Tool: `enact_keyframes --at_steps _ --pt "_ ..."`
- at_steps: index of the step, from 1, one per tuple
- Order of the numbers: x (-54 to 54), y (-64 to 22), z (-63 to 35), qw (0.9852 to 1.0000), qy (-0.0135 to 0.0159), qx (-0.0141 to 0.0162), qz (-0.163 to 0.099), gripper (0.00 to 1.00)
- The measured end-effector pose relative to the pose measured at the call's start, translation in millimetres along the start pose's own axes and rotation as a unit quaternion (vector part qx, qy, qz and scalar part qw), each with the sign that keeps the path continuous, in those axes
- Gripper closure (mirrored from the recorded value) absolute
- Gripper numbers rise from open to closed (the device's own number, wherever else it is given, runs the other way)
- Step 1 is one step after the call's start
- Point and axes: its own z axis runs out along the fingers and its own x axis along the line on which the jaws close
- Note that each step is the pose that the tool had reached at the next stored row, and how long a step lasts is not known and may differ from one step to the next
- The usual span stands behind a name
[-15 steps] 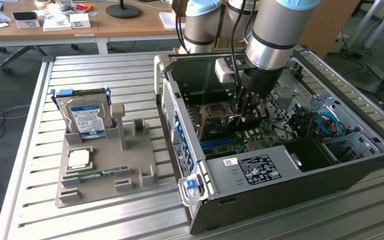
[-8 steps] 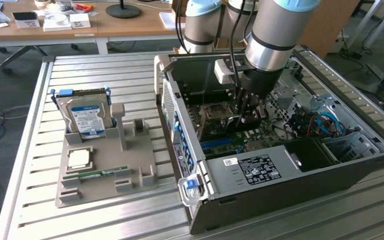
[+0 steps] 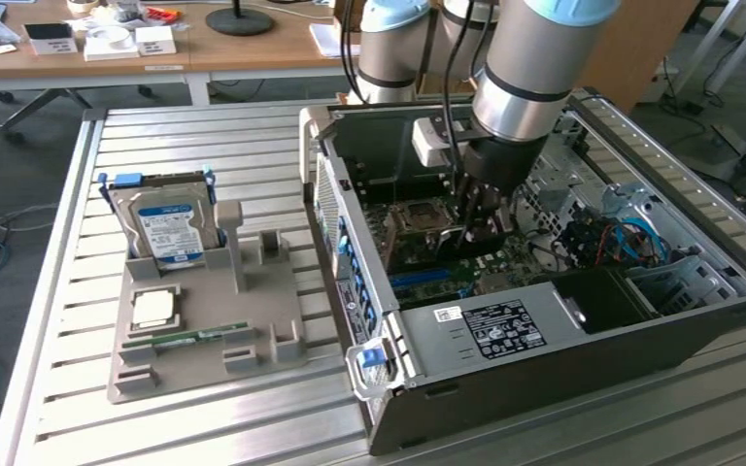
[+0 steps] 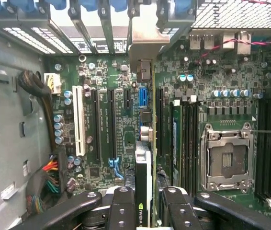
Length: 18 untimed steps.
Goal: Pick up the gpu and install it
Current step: 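Insert the gpu into the slot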
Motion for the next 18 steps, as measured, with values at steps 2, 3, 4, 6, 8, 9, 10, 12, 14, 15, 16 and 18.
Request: enact_keyframes --at_steps 2,3,4,6,8,9,10,12,14,15,16,18 --pt "0.3 2.0 0.4 1.0000 0.0000 0.0000 0.000 0.73" --pt "0.4 2.8 0.6 1.0000 0.0001 0.0000 0.000 0.73" --pt "0.5 3.5 0.9 1.0000 0.0001 0.0000 0.000 0.73" --pt "0.7 5.3 1.8 1.0000 0.0001 0.0000 0.000 0.73" --pt "0.8 6.4 2.5 1.0000 0.0002 0.0000 0.000 0.73" --pt "0.8 6.6 2.8 1.0000 0.0004 0.0000 0.000 0.73" --pt "0.9 7.0 3.2 1.0000 0.0006 0.0000 0.000 0.73" --pt "1.0 7.6 3.8 1.0000 0.0012 0.0000 0.000 0.73" --pt "1.1 8.0 4.2 1.0000 0.0013 0.0000 0.000 0.73" --pt "1.1 8.6 4.5 1.0000 0.0012 0.0001 0.000 0.73" --pt "1.1 9.1 4.8 1.0000 0.0012 0.0001 0.000 0.73" --pt "1.0 9.7 5.4 1.0000 0.0012 0.0001 0.000 0.73"
